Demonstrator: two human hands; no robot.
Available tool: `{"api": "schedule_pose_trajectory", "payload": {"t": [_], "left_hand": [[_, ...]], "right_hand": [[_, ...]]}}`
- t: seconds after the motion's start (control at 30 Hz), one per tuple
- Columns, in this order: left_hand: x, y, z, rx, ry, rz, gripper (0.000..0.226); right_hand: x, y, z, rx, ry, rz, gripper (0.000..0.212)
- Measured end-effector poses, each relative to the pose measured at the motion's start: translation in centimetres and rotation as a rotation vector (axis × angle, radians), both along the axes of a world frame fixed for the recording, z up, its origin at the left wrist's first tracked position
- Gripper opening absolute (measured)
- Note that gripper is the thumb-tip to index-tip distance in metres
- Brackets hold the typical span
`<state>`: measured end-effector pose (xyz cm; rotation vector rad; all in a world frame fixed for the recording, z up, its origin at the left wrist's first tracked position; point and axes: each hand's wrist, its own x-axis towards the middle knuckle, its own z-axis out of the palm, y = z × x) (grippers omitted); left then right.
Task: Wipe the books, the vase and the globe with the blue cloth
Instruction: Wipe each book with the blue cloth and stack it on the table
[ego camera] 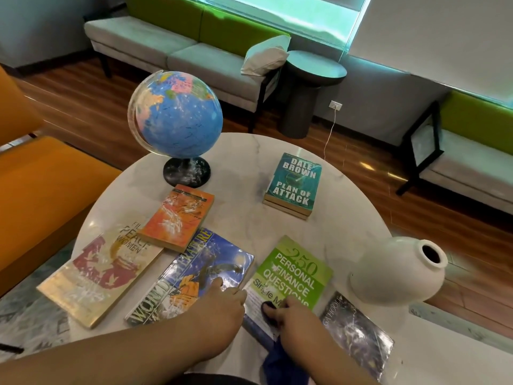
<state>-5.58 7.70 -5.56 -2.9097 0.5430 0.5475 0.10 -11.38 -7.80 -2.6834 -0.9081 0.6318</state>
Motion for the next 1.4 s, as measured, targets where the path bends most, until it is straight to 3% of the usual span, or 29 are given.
{"api": "schedule_pose_trajectory", "payload": {"t": [0.03,0.13,0.23,0.3,0.33,0.4,0.47,0.53,0.6,0.7,0.8,0.9,0.97,1.1,1.17,1.27,1.4], "left_hand": [[0.0,0.0,0.2,0.0,0.005,-0.002,0.029],[0.1,-0.2,0.8,0.007,0.02,-0.031,0.028],[0.1,-0.3,1.2,-0.015,0.031,-0.038,0.029],[0.2,-0.2,1.2,-0.057,0.03,-0.027,0.028],[0.2,-0.1,1.1,-0.078,0.029,-0.013,0.026],[0.2,-0.1,1.0,-0.098,0.015,-0.001,0.025],[0.2,-0.2,0.8,-0.095,0.014,-0.019,0.025],[0.2,-0.2,0.9,-0.094,0.012,-0.048,0.025],[0.2,-0.1,1.0,-0.103,0.015,-0.059,0.025],[0.4,-0.2,1.2,-0.127,0.019,-0.029,0.025],[0.4,-0.4,1.1,-0.137,0.016,0.002,0.026],[0.3,-0.4,1.1,-0.116,0.015,-0.001,0.027],[0.4,-0.4,1.2,-0.102,-0.001,-0.017,0.03],[0.8,-0.5,0.8,-0.081,0.011,-0.027,0.043],[0.9,-0.5,0.7,-0.07,0.026,-0.032,0.046],[1.0,-0.6,0.8,-0.058,0.056,-0.04,0.047],[1.4,-0.6,1.3,-0.05,0.09,-0.023,0.047]], "right_hand": [[0.7,0.1,-0.2,0.03,-0.023,-0.101,0.049],[1.2,0.6,0.3,-0.022,-0.1,-0.115,0.024],[0.2,0.2,0.5,-0.072,-0.135,0.059,0.03],[0.7,-0.2,0.7,-0.043,-0.071,-0.025,0.045],[1.3,-0.3,1.0,-0.011,-0.073,-0.054,0.042],[2.1,0.4,2.0,-0.031,-0.007,-0.173,0.015],[2.0,1.1,2.3,-0.05,0.026,-0.188,0.034],[1.1,1.1,2.0,-0.035,0.001,-0.112,0.01],[1.5,0.6,1.6,-0.03,-0.067,-0.113,0.018],[3.3,0.1,0.8,0.036,0.001,-0.264,0.029],[3.0,0.7,1.0,-0.013,-0.115,-0.13,0.022],[2.1,0.6,1.5,-0.055,-0.093,0.006,0.019],[2.9,0.0,1.2,-0.048,-0.075,-0.027,0.029],[4.3,1.1,1.6,-0.009,0.054,-0.197,0.026],[3.5,1.5,1.7,0.054,0.047,-0.21,0.007],[3.8,0.2,1.8,0.103,0.032,-0.258,0.03],[7.0,0.3,2.3,0.063,0.092,-0.462,0.017]]}}
